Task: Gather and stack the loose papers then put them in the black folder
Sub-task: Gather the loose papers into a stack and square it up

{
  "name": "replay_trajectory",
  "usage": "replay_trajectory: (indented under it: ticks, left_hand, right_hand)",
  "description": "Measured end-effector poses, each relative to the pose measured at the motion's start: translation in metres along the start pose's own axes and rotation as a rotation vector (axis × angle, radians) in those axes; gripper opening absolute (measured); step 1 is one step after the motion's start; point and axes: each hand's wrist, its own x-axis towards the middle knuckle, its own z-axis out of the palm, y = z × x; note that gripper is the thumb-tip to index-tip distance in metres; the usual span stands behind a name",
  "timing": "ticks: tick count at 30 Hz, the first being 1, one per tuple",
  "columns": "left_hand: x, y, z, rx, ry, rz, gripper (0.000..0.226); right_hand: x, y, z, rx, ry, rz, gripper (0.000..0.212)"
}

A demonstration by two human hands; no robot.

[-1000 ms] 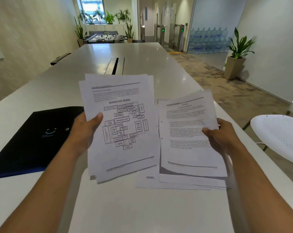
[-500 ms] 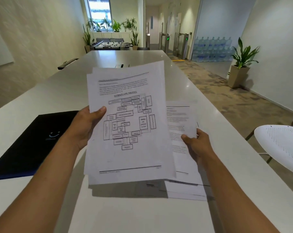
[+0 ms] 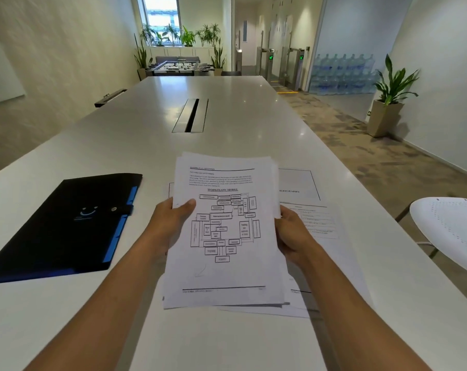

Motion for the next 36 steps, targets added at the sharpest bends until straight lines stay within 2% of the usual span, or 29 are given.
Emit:
replay_trajectory:
  ticks: [1,2,4,5,7,9,10,14,16,18,24,33,36]
  left_hand:
    - [-0.001,0.000,0.001,0.009,-0.007,0.003,0.020]
    - [-0.003,0.000,0.002,0.010,-0.009,0.008,0.021]
    - [-0.007,0.001,0.005,0.002,-0.006,0.043,0.026]
    - [-0.009,0.003,0.007,-0.005,-0.008,0.073,0.028]
    - [-0.011,0.011,0.013,-0.003,0.012,0.166,0.027]
    - [-0.011,0.023,0.016,0.144,0.097,0.323,0.029]
    - [-0.011,0.030,0.017,0.224,0.131,0.410,0.038]
    - [-0.014,0.056,0.020,0.210,0.131,0.676,0.082]
    - [-0.015,0.065,0.022,0.171,0.142,0.760,0.087]
    - [-0.015,0.066,0.024,0.161,0.153,0.800,0.086]
    - [-0.015,0.025,0.029,0.196,0.154,0.592,0.064]
    - [-0.003,0.028,0.034,0.153,0.214,0.510,0.032]
    - [0.007,0.021,0.023,0.277,0.355,0.385,0.023]
  right_hand:
    - [0.000,-0.001,0.001,-0.016,-0.011,-0.001,0.022]
    - [-0.001,-0.003,0.003,-0.049,-0.002,0.002,0.031]
    - [0.001,-0.008,0.006,-0.131,0.096,0.057,0.062]
    - [0.002,-0.012,0.009,-0.124,0.125,0.072,0.071]
    - [0.003,-0.020,0.014,-0.153,0.135,-0.021,0.062]
    - [0.003,-0.032,0.018,-0.275,0.097,-0.265,0.039]
    - [0.004,-0.039,0.019,-0.310,0.068,-0.371,0.030]
    - [0.004,-0.072,0.024,-0.303,0.081,-0.618,0.018]
    - [0.003,-0.082,0.027,-0.285,0.098,-0.682,0.013]
    - [0.001,-0.082,0.030,-0.280,0.120,-0.701,0.021]
    - [0.001,-0.033,0.030,-0.353,0.170,-0.569,0.044]
    - [0.006,-0.042,0.028,-0.369,0.313,-0.598,0.028]
    - [0.013,-0.041,0.010,-0.305,0.364,-0.489,0.027]
